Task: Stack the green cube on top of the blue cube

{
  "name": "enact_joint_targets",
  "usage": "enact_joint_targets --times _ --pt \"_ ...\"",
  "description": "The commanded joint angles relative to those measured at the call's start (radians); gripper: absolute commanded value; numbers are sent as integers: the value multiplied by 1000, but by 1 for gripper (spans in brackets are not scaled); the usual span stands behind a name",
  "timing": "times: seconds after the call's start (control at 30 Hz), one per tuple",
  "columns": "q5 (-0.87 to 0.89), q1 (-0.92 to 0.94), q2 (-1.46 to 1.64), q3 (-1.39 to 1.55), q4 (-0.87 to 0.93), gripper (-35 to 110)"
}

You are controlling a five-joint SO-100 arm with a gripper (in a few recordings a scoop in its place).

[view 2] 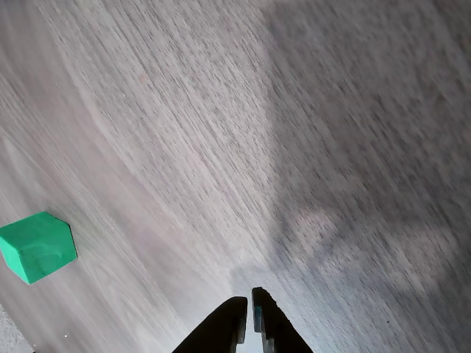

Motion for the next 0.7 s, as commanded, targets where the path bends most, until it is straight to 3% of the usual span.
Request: enact_joint_targets --times 0.0,0.5,0.67 --pt "-8 3 26 2 11 0" --pt "-8 -95 26 2 8 0" --pt "-43 -44 26 2 8 0"
